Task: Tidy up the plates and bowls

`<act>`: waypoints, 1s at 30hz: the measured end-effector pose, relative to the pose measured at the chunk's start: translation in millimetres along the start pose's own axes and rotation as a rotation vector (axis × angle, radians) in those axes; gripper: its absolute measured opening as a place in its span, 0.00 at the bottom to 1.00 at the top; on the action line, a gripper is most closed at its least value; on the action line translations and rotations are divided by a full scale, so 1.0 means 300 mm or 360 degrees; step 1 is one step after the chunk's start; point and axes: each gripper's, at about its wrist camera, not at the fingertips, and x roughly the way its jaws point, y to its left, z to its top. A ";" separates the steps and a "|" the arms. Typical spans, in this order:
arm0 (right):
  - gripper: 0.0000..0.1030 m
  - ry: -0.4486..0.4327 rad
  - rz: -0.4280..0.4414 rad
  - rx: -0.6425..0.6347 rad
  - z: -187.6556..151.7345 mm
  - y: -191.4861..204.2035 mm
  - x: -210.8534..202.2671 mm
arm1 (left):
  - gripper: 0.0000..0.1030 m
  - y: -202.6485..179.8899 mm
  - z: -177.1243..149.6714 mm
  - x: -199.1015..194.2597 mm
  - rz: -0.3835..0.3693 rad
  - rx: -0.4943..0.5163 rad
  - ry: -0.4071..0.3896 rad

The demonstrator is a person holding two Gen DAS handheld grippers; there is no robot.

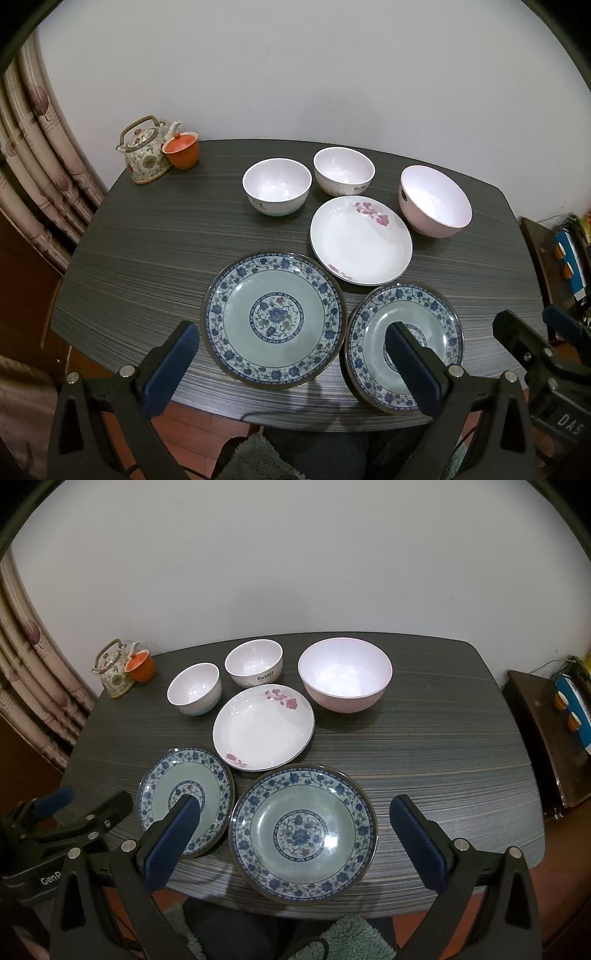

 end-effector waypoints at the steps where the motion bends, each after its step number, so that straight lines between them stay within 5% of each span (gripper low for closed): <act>1: 0.99 -0.0001 -0.0003 -0.0002 -0.003 0.001 0.003 | 1.00 0.001 0.000 0.000 -0.0004 -0.0001 0.0002; 30: 0.99 0.0030 0.0007 0.0056 -0.034 -0.043 0.056 | 1.00 0.044 -0.032 0.101 0.0072 -0.0038 0.0051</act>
